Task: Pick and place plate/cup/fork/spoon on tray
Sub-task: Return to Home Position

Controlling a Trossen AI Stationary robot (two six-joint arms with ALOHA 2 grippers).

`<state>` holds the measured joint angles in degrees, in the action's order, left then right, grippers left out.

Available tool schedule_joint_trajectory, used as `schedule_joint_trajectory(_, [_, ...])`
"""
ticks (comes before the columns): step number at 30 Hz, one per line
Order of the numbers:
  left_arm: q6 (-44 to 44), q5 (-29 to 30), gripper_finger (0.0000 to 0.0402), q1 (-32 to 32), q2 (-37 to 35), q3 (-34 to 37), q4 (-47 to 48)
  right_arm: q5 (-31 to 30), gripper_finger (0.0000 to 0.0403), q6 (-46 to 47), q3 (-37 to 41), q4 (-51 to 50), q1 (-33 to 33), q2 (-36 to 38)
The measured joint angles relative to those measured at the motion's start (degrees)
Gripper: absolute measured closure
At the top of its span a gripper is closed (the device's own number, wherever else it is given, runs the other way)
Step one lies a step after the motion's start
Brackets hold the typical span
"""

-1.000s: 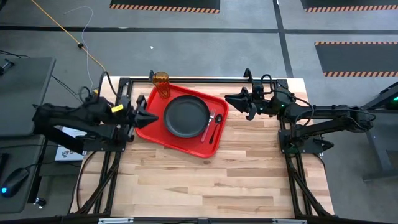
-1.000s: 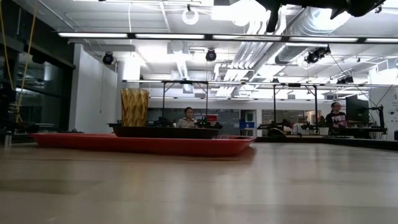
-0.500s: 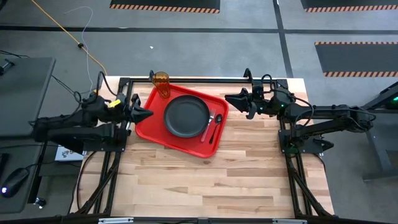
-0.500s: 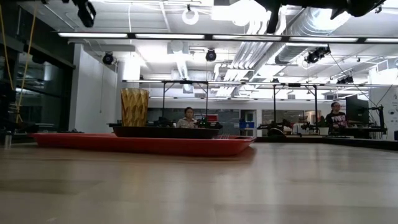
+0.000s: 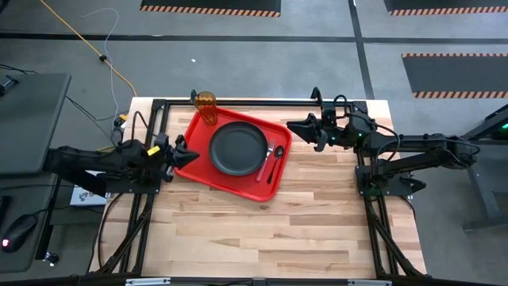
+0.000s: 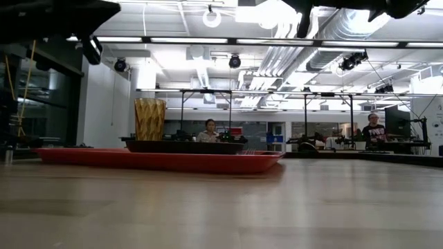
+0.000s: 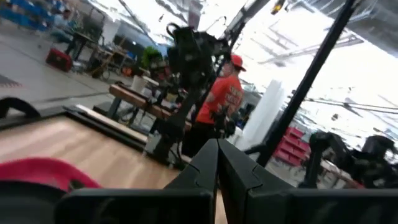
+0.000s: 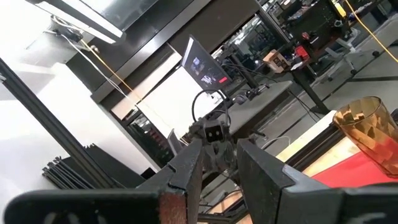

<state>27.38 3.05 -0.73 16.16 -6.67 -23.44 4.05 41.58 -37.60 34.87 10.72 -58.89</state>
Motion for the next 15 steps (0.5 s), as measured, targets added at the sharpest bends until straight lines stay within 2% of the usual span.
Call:
schedule_joint_trajectory(7, [-0.05,0.30,0.0401,-4.07,-0.20,5.30,-1.63,0.00,0.0311,2.05,0.00,-0.59,0.00,0.00])
schedule_joint_trajectory(11, [-0.87,-2.81,0.0401,-3.81,-1.03,6.03,-0.93,0.08,0.0311,3.07,0.00,-1.74,0.00,0.00])
schedule_joint_trajectory(15, [-1.50,-7.41,0.0401,-2.77,-1.89,6.00,4.17,0.82,0.0311,3.45,0.00,-2.94,0.01,0.00])
